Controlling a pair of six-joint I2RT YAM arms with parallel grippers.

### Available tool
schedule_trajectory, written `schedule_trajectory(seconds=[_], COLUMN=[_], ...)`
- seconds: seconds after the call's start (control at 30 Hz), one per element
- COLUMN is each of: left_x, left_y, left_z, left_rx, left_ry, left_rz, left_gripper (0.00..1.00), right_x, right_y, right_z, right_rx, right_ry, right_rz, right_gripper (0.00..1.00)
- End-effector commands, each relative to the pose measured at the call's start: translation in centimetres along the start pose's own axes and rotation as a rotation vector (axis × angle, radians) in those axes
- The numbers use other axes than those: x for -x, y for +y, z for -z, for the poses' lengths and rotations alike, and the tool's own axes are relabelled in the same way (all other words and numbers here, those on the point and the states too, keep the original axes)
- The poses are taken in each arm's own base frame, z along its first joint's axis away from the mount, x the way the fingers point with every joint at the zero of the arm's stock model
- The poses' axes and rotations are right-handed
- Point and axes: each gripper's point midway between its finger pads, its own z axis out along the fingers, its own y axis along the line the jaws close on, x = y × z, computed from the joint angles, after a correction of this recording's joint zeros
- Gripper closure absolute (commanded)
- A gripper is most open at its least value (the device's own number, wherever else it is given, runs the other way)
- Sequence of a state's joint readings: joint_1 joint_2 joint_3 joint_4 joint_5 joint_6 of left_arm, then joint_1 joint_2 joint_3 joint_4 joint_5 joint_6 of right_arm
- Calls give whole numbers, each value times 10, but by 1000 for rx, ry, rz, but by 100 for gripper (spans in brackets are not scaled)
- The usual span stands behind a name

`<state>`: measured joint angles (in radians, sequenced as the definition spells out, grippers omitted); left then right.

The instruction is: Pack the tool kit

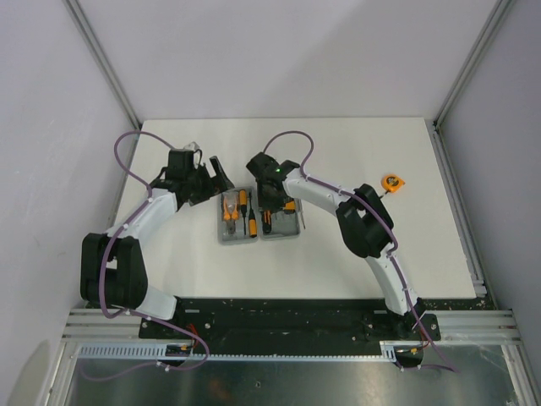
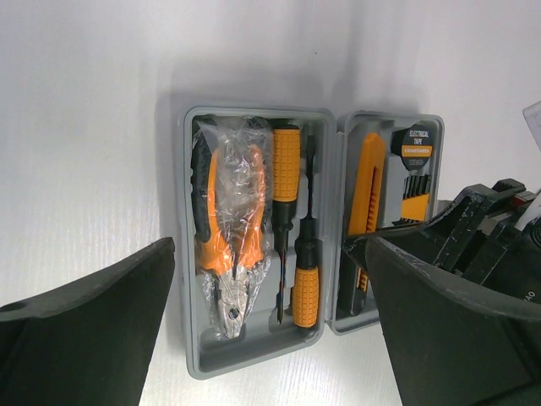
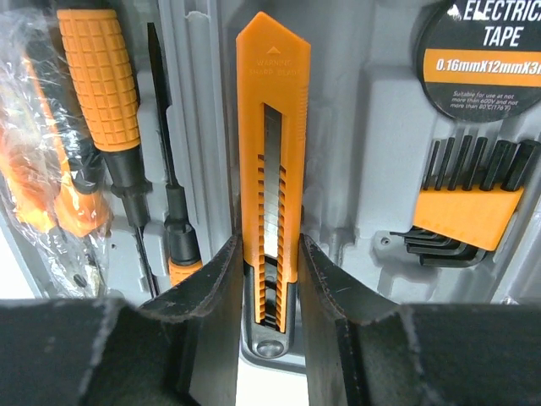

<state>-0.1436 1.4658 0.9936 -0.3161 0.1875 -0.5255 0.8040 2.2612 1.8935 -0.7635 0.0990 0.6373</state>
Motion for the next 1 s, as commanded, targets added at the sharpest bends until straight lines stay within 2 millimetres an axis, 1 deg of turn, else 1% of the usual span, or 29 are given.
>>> schedule_trajectory(seconds=[0.0, 0.13, 0.27, 0.37, 0.47, 0.57, 0.63, 0.73, 0.97], left_x=[8, 8, 8, 8, 8, 8, 8, 9, 7], left_y=[-6, -6, -6, -6, -7, -8, -10, -16, -37], left_z=[3, 3, 2, 3, 3, 2, 2, 2, 0], left_rx=[-25, -26, -28, -28, -30, -35, -43, -72, -140], left_ry=[-27, -26, -24, -25, -24, -20, -16, -11, 8], left_rz=[9, 9, 10, 11, 10, 10, 10, 9, -4], left_gripper=[1, 1, 1, 1, 1, 1, 1, 1, 6], right_x=[4, -2, -8, -9, -5, 2, 6, 7, -10], right_y=[-7, -6, 2, 7, 10, 14, 17, 15, 2], right_z=[-10, -12, -11, -4, 7, 20, 27, 32, 29], right_rx=[-49, -37, 1, 24, 41, 60, 72, 69, 35], right_ry=[-38, -25, -1, 14, 2, -19, -32, -35, 9], right_rz=[43, 46, 35, 16, 4, -3, -8, -15, -5], right_gripper=[69, 69, 65, 57, 46, 43, 44, 50, 64])
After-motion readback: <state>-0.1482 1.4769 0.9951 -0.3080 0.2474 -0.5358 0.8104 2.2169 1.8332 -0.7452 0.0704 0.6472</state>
